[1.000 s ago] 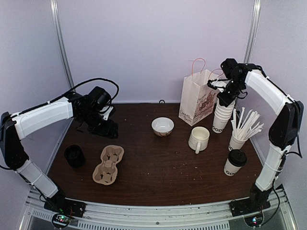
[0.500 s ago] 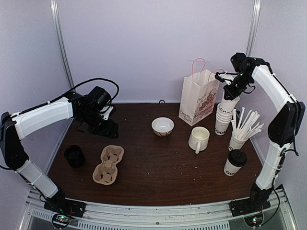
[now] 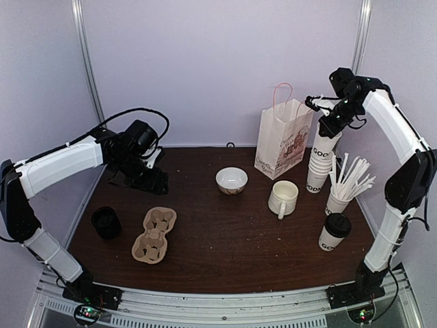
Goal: Pack the takeout coffee
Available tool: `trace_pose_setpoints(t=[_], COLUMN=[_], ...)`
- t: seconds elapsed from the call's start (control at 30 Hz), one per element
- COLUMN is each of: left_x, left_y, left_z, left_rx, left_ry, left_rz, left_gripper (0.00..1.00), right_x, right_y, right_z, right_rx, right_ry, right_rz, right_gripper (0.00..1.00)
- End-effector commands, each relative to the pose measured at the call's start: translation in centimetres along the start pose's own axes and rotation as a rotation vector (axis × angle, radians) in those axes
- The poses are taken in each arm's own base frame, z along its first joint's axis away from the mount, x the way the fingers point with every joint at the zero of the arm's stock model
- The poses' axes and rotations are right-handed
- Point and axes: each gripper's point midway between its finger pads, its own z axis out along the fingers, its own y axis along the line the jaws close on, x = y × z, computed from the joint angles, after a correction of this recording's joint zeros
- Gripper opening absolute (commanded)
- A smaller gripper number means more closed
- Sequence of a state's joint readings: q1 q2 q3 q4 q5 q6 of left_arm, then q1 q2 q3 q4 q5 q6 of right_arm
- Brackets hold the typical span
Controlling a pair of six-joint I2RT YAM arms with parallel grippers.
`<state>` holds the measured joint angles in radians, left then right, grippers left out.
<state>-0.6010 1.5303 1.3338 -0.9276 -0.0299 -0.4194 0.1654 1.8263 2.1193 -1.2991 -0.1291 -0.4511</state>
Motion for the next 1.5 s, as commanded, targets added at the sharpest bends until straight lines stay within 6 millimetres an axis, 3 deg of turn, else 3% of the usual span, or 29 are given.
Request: trace_pose_setpoints(t=[0.0, 0.1, 0.17, 0.33, 0.5, 0.77, 1.03, 1.37, 1.47], left_x=[-1.9, -1.6, -0.9, 2.5, 5.5, 8.4, 9.8, 10.4, 10.8], left_y=[0.9, 2.2, 3.5, 6.0, 7.5, 10.4, 11.3, 12.7, 13.0], left_z=[-2.4, -3.7, -4.4, -5.5, -6.5, -6.4, -5.6, -5.4, -5.2], left_rx=[-0.056, -0.123, -0.197, -0.308, -0.351, -0.405, -0.426, -0.467, -0.469], left_ry=[-0.05, -0.038, -0.02, 0.047, 0.104, 0.148, 0.177, 0.183, 0.194], left_rz=[0.025, 0.022, 0.001, -0.06, -0.097, -0.172, -0.186, -0.221, -0.23], left_gripper=[0.78, 0.77, 0.77, 0.74, 0.72, 0.71, 0.73, 0.79, 0.8], right_x=[-1.5, -2.0, -2.2, -1.3, 2.5, 4.5, 5.2, 5.3, 5.7], right_y=[1.1, 3.2, 5.8, 15.7, 26.3, 36.0, 41.2, 42.5, 42.7], right_z=[-6.4, -7.9, -8.3, -7.9, -6.6, -4.6, -1.5, 2.8, 2.9], right_rx=[0.086, 0.039, -0.019, -0.204, -0.426, -0.533, -0.553, -0.463, -0.488], right_ry=[-0.117, -0.166, -0.189, -0.224, -0.169, -0.138, -0.155, -0.128, -0.109], right_rz=[-0.105, -0.148, -0.21, -0.493, -0.806, -1.012, -1.049, -1.021, -1.023], right_gripper=[0.0, 0.0, 0.0, 0.0, 0.0, 0.0, 0.0, 0.0, 0.09])
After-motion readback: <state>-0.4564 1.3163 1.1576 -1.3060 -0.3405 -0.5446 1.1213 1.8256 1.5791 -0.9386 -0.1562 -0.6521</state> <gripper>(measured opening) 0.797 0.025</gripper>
